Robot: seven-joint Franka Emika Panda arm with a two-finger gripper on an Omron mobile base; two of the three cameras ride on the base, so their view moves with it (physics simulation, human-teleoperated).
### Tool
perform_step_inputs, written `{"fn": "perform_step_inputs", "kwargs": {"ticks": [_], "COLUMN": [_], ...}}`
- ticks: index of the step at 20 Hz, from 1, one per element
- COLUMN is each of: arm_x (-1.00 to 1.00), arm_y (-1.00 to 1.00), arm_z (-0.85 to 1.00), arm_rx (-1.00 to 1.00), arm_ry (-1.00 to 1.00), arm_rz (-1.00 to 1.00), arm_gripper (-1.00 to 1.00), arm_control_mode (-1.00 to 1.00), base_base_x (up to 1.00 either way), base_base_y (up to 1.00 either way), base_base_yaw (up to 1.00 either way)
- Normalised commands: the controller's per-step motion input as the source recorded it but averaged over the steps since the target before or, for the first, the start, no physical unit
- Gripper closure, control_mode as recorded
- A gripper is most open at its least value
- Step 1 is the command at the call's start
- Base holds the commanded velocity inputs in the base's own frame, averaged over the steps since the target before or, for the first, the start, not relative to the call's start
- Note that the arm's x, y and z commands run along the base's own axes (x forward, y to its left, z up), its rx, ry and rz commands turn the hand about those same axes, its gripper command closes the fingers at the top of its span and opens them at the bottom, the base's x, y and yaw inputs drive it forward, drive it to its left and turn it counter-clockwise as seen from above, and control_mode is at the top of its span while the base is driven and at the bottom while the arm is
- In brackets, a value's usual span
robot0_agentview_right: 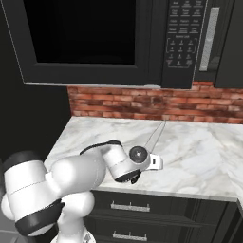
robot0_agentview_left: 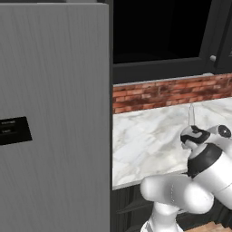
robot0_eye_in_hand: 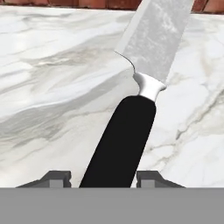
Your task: Move the cutting board and knife to the sink. Then move spray from the cabinet to the counter.
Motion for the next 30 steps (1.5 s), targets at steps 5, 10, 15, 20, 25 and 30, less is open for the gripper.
{"fn": "perform_step_inputs", "kwargs": {"ticks": [5,10,15,20,25,30], "arm_x": [-0.05,-0.15,-0.24,-0.55,-0.7,-0.29], "arm_y": [0.0,0.0,0.0,0.01,0.23,0.3], "arm_z": [0.44,0.35,0.3,0.15,0.0,0.23], "arm_rx": [0.0,0.0,0.0,0.0,-0.02,-0.02], "arm_ry": [-0.01,0.0,0.05,0.0,-0.09,-0.06], "arm_rz": [-0.03,-0.07,-0.08,-0.07,-0.04,0.0], "arm_gripper": [1.0,1.0,1.0,1.0,1.0,1.0], "arm_control_mode": [-1.0,-1.0,-1.0,-1.0,-1.0,-1.0], "base_base_x": [0.0,0.0,0.0,0.0,0.0,0.0], "base_base_y": [0.0,0.0,0.0,0.0,0.0,0.0], "base_base_yaw": [0.0,0.0,0.0,0.0,0.0,0.0]}}
